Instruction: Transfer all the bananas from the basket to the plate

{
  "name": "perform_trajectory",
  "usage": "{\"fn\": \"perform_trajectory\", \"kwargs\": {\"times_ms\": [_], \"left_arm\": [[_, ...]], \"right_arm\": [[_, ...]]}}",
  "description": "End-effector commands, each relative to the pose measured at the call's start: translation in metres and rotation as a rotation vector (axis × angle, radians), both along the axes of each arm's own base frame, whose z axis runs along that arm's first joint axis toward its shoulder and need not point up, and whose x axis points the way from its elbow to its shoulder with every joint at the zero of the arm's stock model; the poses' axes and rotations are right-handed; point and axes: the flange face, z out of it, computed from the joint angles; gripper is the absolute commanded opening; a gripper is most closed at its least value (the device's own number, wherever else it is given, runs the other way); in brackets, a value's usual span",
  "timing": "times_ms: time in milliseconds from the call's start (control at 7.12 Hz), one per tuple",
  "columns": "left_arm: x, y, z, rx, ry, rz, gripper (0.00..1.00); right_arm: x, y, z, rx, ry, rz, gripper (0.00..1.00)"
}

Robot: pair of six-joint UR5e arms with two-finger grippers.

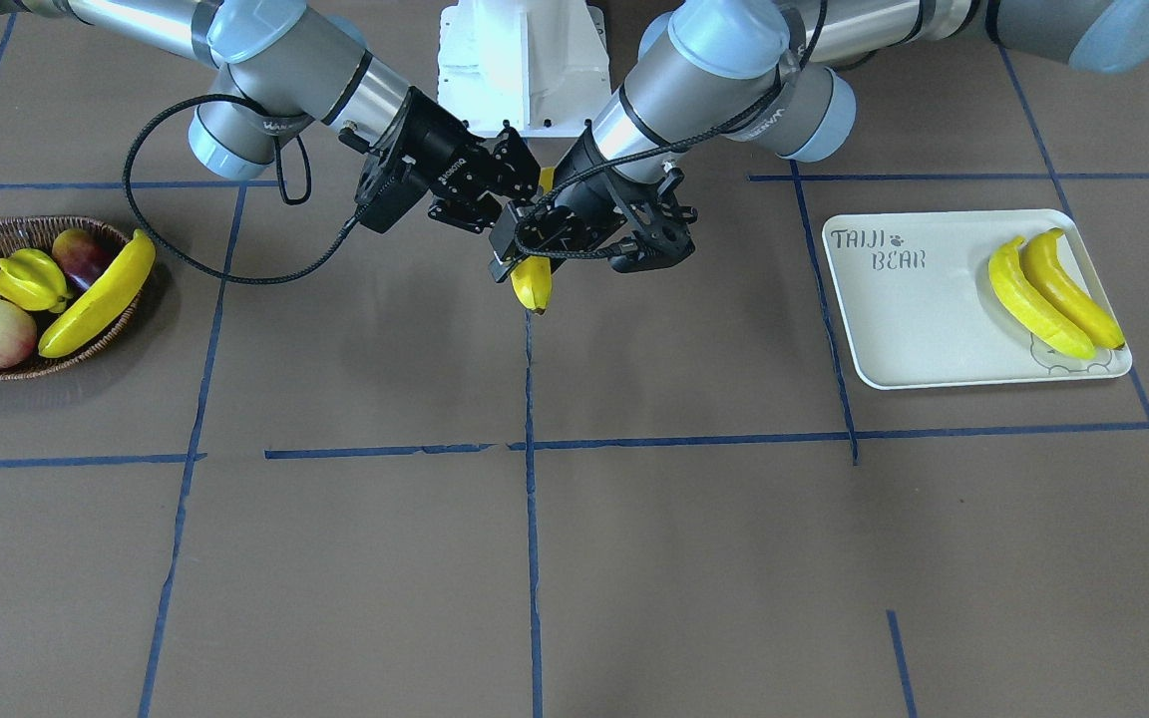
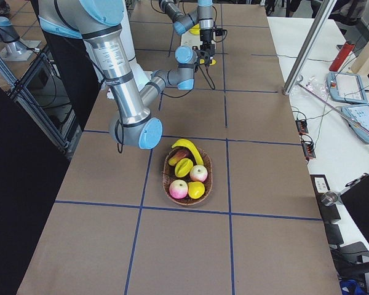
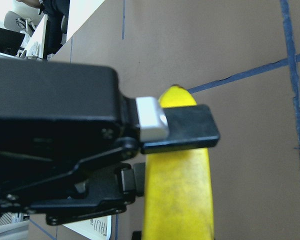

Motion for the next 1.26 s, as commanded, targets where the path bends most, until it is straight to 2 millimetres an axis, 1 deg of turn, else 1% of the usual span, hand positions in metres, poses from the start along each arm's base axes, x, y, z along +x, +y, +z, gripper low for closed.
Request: {"fn": "perform_trajectory", "kwargs": {"times_ms": [0,140,281,421,702,843,983,1123], "left_arm": [[0.001,0.001,0.003,-0.001,-0.003,0.002,0.18],[0.0,0.0,0.004,0.0,-0.003,0.002,0.0],[-0.002,0.0,0.003,-0.001,-0.002,0.0,0.0],[-0.006,0.001,0.0,0.004,0.004,-0.003,0.0],[-0.016,-0.007,0.003,0.006,0.003,-0.018,0.0],[-0.021,-0.011,0.011,-0.001,-0.005,-0.024,0.0],[-0.029,-0.02,0.023,-0.008,-0.02,-0.041,0.0],[-0.04,-0.03,0.046,-0.032,-0.048,-0.063,0.0]], "right_arm": [[0.001,0.0,-0.007,0.003,-0.011,0.001,0.06],[0.002,0.001,-0.011,0.003,-0.019,0.001,0.35],[0.004,-0.001,-0.012,0.002,-0.021,0.008,0.99],[0.01,-0.007,-0.013,0.005,-0.02,0.024,1.0],[0.019,-0.019,-0.011,0.001,-0.009,0.044,1.0],[0.023,-0.023,-0.01,0.001,-0.007,0.049,1.0],[0.026,-0.026,-0.01,0.0,-0.007,0.052,1.0],[0.036,-0.038,-0.008,-0.013,0.02,0.031,1.0]]}}
